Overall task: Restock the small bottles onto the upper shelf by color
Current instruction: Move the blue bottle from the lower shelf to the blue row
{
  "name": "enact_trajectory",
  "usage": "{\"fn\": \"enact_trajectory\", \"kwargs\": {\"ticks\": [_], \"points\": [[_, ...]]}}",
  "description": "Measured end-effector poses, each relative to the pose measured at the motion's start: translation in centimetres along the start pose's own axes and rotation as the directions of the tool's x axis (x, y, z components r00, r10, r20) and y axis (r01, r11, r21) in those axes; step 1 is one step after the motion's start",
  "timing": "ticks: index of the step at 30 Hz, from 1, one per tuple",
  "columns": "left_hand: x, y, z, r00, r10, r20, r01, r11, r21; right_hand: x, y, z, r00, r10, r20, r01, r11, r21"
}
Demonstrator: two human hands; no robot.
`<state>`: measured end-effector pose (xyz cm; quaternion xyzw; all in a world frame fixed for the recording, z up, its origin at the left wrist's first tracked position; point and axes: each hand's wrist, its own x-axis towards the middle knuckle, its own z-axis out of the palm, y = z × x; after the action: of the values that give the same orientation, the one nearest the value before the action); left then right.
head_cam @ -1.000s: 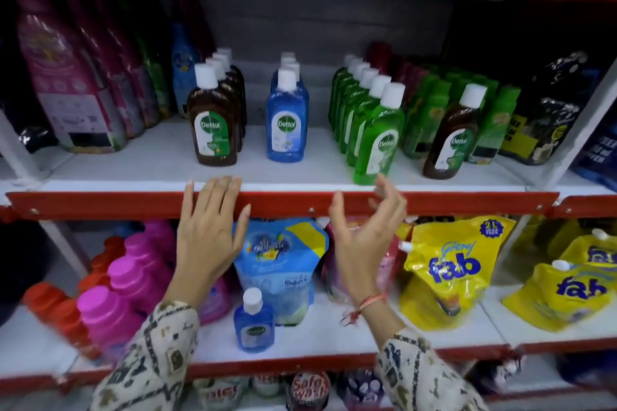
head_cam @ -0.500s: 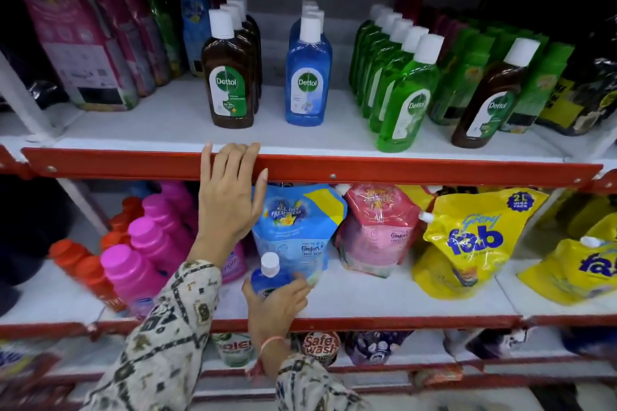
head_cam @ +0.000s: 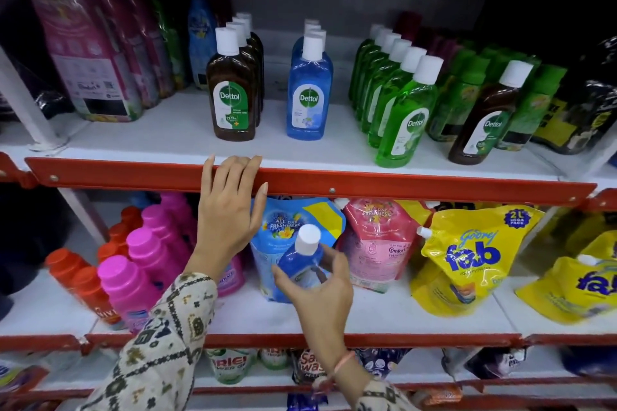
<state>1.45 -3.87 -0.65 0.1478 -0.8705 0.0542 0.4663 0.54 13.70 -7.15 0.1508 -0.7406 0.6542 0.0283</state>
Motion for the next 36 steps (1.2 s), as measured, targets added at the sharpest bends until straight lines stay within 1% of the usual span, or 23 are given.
{"fn": "enact_trajectory", "kwargs": {"ticks": [4, 7, 10, 13, 16, 19, 21, 26, 31, 36], "points": [[0.0, 0.0, -0.2, 1.0, 0.012, -0.001, -0.012, 1.0, -0.009, 2.9, -4.7, -2.7, 0.987, -0.155, -0.053, 0.158, 0.986, 0.055], [0.1, 0.0, -0.4, 1.0, 0.019, -0.005, -0.019, 1.0, -0.015, 5.3, -9.7, -4.1, 0.954, -0.28, -0.102, 0.287, 0.956, 0.061], [0.1, -0.1, -0.5, 1.0, 0.02, 0.003, -0.02, 1.0, -0.023, 8.1, -13.8, -4.5, 0.925, -0.342, -0.166, 0.357, 0.931, 0.073], [0.1, -0.2, -0.4, 1.0, 0.022, 0.012, -0.022, 1.0, -0.014, 11.4, -16.1, -3.8, 0.917, -0.342, -0.205, 0.367, 0.925, 0.096], [0.1, -0.2, -0.3, 1.0, 0.028, 0.0, -0.028, 1.0, -0.006, 14.2, -17.1, -2.7, 0.922, -0.325, -0.21, 0.339, 0.94, 0.033], [0.2, -0.1, -0.3, 1.0, 0.02, -0.001, -0.02, 1.0, -0.012, 16.1, -16.5, -1.1, 0.933, -0.307, -0.188, 0.306, 0.951, -0.034], [0.2, -0.1, -0.3, 1.0, 0.019, 0.006, -0.019, 1.0, -0.008, 16.9, -16.0, -0.2, 0.937, -0.302, -0.174, 0.289, 0.952, -0.095], [0.2, -0.3, -0.3, 1.0, 0.024, 0.014, -0.024, 1.0, -0.004, 18.1, -15.4, 1.0, 0.952, -0.276, -0.134, 0.25, 0.951, -0.183], [0.2, -0.1, -0.1, 1.0, 0.007, 0.009, -0.007, 1.0, -0.011, 18.8, -15.0, 1.1, 0.953, -0.298, -0.058, 0.277, 0.932, -0.234], [0.2, -0.2, -0.2, 1.0, 0.014, -0.011, -0.014, 1.0, 0.004, 18.1, -14.9, -0.5, 0.939, -0.343, 0.011, 0.334, 0.904, -0.269]]}}
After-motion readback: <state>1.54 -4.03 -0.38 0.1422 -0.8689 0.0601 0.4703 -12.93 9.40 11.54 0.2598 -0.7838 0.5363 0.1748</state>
